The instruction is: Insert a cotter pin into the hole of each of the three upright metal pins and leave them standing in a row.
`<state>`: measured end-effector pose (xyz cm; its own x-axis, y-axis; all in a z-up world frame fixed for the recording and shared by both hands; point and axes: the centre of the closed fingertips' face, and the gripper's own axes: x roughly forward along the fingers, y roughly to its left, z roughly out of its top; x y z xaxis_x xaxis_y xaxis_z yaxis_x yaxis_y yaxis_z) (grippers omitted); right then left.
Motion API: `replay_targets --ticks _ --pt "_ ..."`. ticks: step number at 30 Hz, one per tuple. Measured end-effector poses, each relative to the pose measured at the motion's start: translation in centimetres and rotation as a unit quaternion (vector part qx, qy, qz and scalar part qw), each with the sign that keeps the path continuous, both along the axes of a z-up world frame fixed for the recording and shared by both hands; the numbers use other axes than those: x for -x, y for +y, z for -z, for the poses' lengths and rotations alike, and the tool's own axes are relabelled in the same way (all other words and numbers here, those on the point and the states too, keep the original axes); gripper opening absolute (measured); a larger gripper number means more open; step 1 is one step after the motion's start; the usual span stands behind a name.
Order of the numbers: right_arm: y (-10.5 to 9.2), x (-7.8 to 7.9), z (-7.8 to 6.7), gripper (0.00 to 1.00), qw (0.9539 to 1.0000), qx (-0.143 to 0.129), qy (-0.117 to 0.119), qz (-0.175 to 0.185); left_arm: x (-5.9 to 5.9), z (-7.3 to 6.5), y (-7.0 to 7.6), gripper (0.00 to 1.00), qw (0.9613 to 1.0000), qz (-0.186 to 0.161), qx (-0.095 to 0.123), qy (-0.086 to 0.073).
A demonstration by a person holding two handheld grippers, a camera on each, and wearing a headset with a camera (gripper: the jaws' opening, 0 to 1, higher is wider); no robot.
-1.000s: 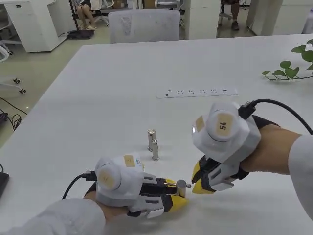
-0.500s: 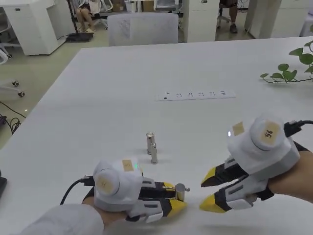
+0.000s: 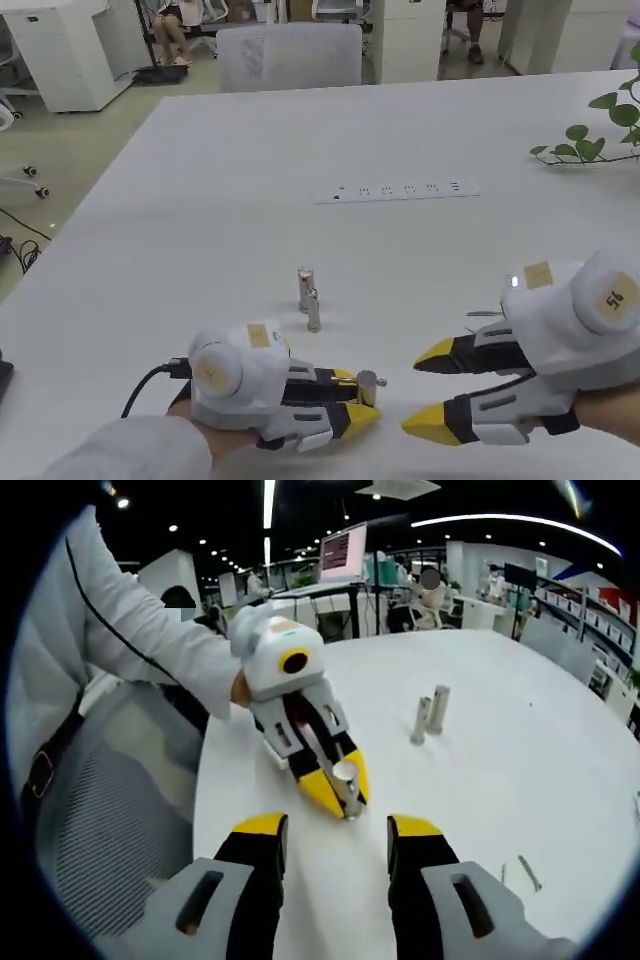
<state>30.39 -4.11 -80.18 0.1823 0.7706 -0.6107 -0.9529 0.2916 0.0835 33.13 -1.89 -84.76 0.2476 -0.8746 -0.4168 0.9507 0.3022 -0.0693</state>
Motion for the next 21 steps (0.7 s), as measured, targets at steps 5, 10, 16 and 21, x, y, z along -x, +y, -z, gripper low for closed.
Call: replay_targets --ticks 5,10,16,21 --pt "-0.4 0.3 -0.4 0.49 0.9991 -0.033 0.007 0.026 0.0 0.0 0.0 0.11 1.0000 -0.003 0.003 0.002" --pt "-1.4 0.6 -0.1 0.54 0.9979 -0.042 0.008 0.047 0.0 -0.1 0.0 0.11 1.0000 -0.004 0.004 0.003" --pt "-2.6 0.4 -0.4 0.60 0.9960 -0.054 0.005 0.071 0.0 0.0 0.0 0.11 1.0000 -0.005 0.003 0.003" --pt "-3.7 0.2 -0.9 0.65 0.9945 -0.061 -0.003 0.085 0.0 -0.1 0.0 0.11 1.0000 -0.005 0.003 0.003"
